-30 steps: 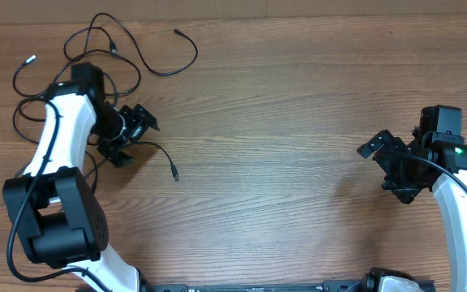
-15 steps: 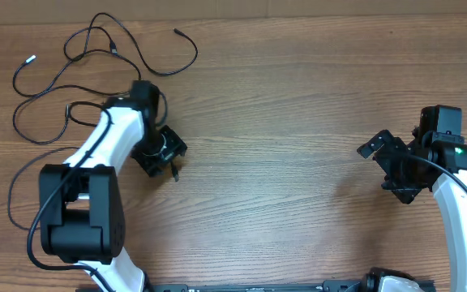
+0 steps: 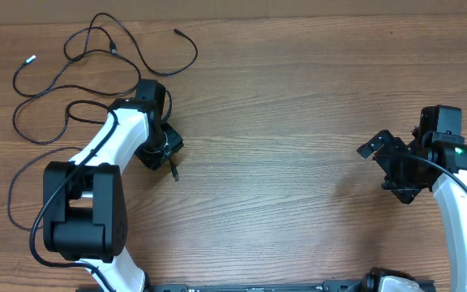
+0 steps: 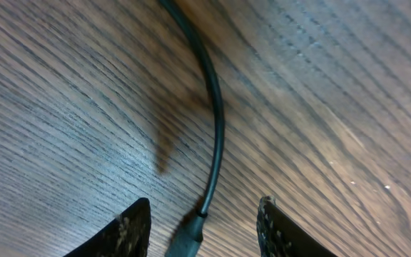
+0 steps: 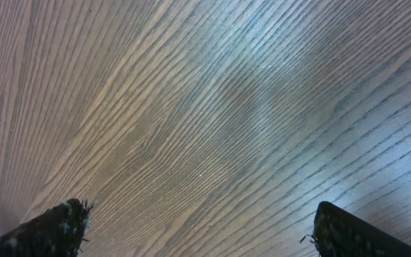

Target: Untangle cables

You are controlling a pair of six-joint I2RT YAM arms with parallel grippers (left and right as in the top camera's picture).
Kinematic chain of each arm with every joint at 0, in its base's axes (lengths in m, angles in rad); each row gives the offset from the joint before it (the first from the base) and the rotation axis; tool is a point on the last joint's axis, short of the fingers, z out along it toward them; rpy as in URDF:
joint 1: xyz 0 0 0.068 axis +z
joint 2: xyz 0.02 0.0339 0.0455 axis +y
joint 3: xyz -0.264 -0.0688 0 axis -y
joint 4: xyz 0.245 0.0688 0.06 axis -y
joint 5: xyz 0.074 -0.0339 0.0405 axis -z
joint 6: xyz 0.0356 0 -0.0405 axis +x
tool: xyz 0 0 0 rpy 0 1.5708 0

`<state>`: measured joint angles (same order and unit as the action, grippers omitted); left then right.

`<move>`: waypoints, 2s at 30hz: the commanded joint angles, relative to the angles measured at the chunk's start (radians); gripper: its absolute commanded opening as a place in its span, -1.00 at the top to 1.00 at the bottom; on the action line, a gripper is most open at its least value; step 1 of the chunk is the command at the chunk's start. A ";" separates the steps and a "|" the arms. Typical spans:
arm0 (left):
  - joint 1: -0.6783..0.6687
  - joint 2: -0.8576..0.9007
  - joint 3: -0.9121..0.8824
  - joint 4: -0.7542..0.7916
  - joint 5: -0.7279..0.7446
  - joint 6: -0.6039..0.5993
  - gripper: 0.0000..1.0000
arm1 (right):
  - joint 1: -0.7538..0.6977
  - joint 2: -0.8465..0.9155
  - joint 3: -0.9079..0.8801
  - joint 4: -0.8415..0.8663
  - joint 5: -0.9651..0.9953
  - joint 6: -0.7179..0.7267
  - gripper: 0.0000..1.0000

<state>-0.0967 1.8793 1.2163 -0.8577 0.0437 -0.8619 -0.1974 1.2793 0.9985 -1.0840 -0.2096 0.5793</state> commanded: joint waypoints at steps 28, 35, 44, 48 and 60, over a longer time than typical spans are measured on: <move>0.151 0.128 -0.008 0.130 0.141 -0.062 0.92 | -0.003 -0.006 0.023 0.005 0.007 -0.005 -1.00; 0.228 0.126 0.011 0.100 0.128 -0.056 0.92 | -0.003 -0.006 0.023 0.005 0.007 -0.005 -1.00; 0.254 0.112 0.127 -0.027 0.087 0.069 0.62 | -0.003 -0.006 0.023 0.005 0.007 -0.005 -1.00; 0.254 0.112 0.225 -0.129 0.083 0.154 0.32 | -0.003 -0.006 0.023 0.005 0.007 -0.005 -1.00; 0.275 0.112 0.356 -0.285 -0.142 0.143 -1.00 | -0.003 -0.006 0.023 0.005 0.007 -0.005 -1.00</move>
<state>0.1596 1.9850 1.5547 -1.1301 0.0689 -0.7029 -0.1974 1.2793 0.9985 -1.0847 -0.2096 0.5793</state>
